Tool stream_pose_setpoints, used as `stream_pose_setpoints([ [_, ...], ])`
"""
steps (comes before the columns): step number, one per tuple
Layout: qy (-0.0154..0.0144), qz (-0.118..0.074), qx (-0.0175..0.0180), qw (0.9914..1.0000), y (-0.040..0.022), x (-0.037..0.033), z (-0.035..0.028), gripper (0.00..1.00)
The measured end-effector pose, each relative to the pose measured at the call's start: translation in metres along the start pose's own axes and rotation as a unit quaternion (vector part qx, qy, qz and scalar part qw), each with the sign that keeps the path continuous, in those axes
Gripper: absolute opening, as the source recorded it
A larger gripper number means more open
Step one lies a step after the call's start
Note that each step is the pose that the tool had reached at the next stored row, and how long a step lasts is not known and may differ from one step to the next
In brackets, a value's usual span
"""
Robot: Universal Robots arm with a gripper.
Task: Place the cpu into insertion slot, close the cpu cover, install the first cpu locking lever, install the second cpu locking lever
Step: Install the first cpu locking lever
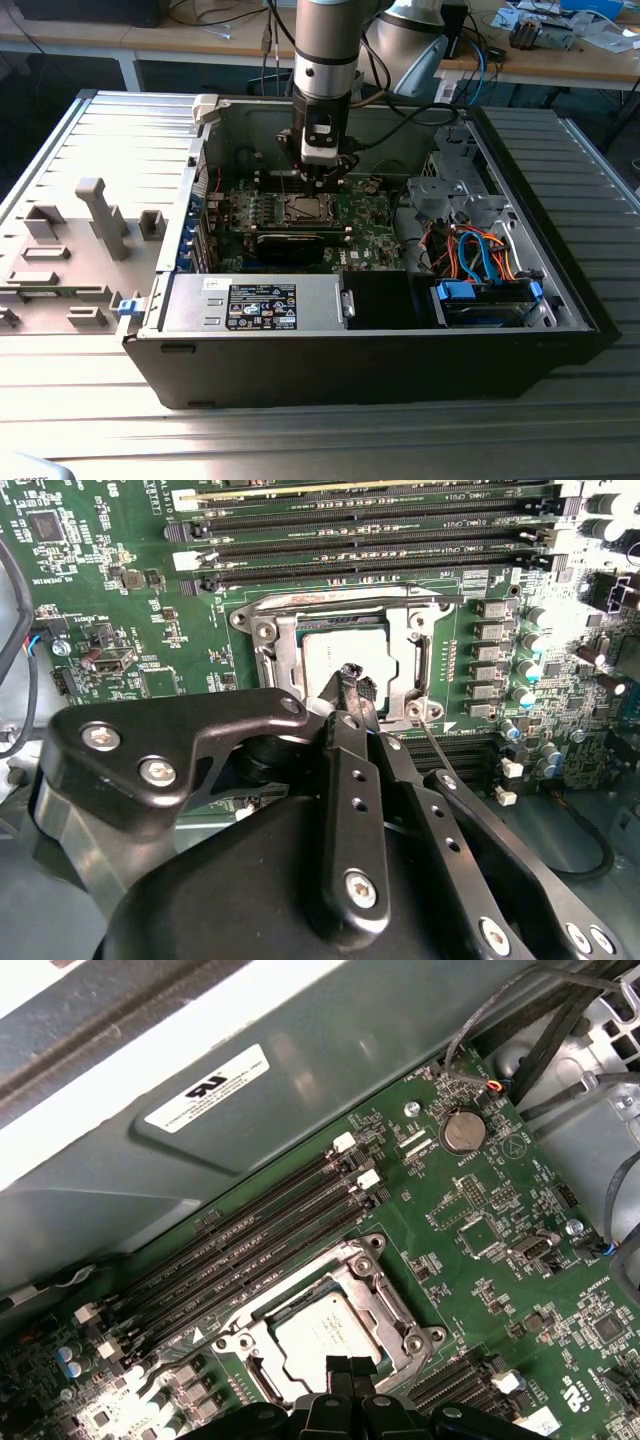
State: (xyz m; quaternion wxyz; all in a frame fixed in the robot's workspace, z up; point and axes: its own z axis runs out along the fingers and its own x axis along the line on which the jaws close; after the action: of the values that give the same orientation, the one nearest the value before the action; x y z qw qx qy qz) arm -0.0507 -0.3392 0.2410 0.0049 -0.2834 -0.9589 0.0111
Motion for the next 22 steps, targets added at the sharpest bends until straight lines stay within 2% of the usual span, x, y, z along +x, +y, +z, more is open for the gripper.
stream_pose_setpoints([
  [12, -0.0001, -0.004, 0.0000, 0.99999, 0.0000, 0.0000, 0.0000, 0.11],
  [22, -0.0006, -0.024, 0.0001, 0.99971, 0.0000, 0.0000, 0.0000, 0.11],
])
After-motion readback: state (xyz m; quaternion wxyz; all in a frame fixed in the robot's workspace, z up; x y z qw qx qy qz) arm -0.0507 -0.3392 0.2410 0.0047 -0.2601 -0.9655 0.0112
